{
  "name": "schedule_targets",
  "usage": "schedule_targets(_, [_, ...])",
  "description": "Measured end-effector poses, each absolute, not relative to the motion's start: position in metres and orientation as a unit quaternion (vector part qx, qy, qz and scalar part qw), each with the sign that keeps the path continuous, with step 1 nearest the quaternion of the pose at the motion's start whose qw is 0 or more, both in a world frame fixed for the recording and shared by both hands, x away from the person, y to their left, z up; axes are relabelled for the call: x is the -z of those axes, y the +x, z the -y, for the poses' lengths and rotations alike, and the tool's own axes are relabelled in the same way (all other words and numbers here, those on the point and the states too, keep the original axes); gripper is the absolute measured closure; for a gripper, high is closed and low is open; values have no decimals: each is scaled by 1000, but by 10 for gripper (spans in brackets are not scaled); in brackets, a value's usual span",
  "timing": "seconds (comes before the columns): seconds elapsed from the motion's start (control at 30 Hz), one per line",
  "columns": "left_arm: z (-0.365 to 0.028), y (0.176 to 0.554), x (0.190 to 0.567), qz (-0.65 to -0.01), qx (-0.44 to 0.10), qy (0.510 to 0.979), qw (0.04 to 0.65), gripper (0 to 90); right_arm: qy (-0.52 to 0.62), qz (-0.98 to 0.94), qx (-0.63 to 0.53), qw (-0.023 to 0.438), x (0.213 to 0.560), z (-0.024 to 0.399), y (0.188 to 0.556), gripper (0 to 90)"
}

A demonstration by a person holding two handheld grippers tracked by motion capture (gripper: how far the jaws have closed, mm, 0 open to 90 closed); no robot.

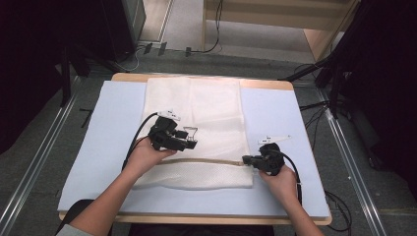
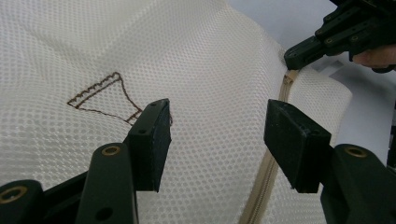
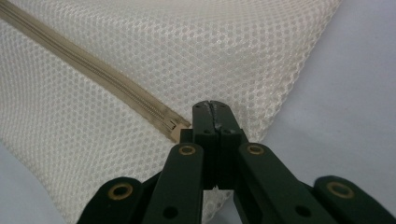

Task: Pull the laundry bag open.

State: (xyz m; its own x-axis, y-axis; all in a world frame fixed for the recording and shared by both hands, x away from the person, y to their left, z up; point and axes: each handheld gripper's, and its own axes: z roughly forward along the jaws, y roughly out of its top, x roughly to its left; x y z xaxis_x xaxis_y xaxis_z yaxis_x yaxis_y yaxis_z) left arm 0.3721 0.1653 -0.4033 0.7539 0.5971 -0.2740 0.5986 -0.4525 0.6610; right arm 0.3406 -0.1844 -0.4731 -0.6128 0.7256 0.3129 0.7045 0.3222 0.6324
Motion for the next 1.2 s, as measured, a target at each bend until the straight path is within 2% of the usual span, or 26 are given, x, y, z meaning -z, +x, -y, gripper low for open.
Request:
schedule_targets(0.47, [-162, 371, 406, -347, 9, 855, 386, 483, 439, -808, -390, -42, 473, 191, 338, 900])
schedule_targets(0.73, [-158, 372, 409, -345, 10, 858, 382, 480, 430, -806, -405, -45, 472, 185, 338, 900])
schedule_targets(0.87, [-157, 371, 409, -340, 11, 859, 382, 480, 407, -822, -398, -26, 470, 166, 335, 900])
schedule_targets(1.2, [-139, 367, 409, -325, 24, 864, 383, 503, 410, -822, -395, 23, 462, 180, 332, 900])
